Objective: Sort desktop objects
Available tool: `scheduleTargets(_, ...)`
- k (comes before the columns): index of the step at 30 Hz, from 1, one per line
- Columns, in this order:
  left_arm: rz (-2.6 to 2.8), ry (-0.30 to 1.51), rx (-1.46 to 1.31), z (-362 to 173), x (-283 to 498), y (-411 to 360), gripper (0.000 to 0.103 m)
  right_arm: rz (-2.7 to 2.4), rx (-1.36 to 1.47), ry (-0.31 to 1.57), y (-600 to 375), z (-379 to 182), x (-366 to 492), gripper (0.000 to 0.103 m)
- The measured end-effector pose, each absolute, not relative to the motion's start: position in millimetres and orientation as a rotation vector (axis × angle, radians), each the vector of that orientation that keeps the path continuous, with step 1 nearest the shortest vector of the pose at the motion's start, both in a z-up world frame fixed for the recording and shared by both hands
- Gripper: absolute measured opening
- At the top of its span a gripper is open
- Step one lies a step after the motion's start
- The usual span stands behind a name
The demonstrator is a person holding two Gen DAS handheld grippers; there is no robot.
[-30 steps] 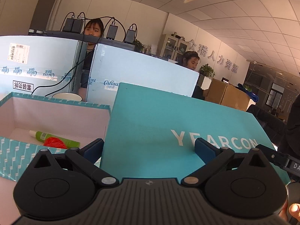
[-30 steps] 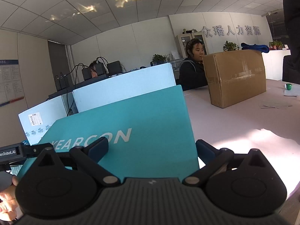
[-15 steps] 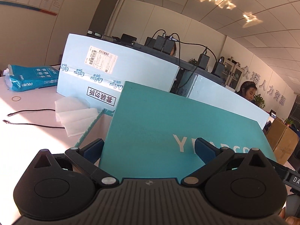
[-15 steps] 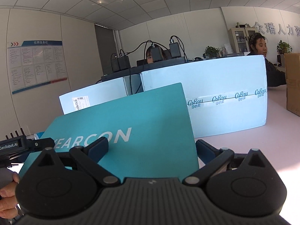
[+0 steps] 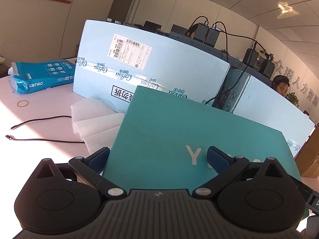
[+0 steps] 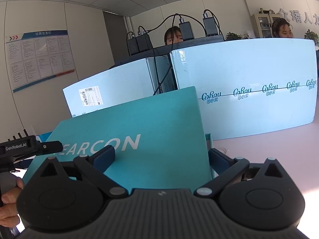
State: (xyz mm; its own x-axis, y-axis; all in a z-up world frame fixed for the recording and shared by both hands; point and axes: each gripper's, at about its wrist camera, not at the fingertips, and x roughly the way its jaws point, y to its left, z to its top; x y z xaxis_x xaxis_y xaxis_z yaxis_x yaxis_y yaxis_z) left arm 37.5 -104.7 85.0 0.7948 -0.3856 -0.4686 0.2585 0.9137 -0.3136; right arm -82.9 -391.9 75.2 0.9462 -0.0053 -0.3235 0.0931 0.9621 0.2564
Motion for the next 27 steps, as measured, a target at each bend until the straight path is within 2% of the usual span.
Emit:
scheduleTargets(13,-0.367,0.593,-0.231,78,52,-112,0.102,-0.079,0.290,0.367,-392,69,-73,0.102)
scheduleTargets(27,-0.383,0.596,-0.248,80,56,-108,0.103,-0.107,0.258,0.325,-381,73,-72,0.102)
